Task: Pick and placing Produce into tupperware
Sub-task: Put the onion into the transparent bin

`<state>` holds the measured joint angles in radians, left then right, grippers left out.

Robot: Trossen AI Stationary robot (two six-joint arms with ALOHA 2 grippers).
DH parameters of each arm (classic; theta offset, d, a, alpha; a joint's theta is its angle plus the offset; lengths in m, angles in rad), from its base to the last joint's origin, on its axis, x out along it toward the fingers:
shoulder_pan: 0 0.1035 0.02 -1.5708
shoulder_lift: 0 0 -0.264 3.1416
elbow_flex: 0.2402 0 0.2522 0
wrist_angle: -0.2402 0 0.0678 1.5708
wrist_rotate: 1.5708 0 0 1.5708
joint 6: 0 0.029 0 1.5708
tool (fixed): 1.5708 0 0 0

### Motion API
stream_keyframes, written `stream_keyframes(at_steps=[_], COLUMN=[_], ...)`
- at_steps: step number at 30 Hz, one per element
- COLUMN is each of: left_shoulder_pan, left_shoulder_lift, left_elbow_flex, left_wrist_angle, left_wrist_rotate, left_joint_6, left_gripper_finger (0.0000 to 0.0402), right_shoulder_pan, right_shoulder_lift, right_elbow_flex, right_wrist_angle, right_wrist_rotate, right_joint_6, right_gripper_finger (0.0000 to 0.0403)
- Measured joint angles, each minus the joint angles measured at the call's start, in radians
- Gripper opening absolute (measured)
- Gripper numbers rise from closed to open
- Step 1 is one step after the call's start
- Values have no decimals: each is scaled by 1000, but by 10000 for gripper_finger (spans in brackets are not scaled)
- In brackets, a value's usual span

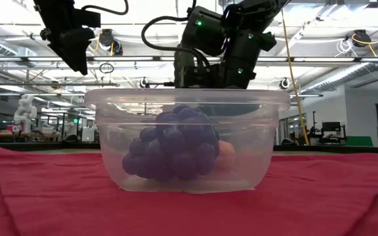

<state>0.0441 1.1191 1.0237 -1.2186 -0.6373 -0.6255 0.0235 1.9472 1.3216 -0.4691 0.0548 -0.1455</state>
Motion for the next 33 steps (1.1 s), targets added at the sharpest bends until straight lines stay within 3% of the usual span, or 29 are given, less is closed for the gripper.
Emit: stream_keyframes(at_steps=[12,22,33], left_shoulder_pan=[0,0,0], left_shoulder_lift=[0,0,0], left_elbow_flex=[0,0,0], left_wrist_angle=[2,3,3], left_wrist_rotate=[0,0,0], left_joint_6=[-4,-4,-4], left_gripper_finger=[257,257,257], right_shoulder_pan=[1,36,179], right_shoulder_lift=[-9,-9,-10], right_elbow_flex=[12,192,282], right_wrist_angle=[-40,-212,-294], right_wrist_rotate=[4,80,74], right_joint_6=[3,-17,159], right_gripper_finger=[257,257,257])
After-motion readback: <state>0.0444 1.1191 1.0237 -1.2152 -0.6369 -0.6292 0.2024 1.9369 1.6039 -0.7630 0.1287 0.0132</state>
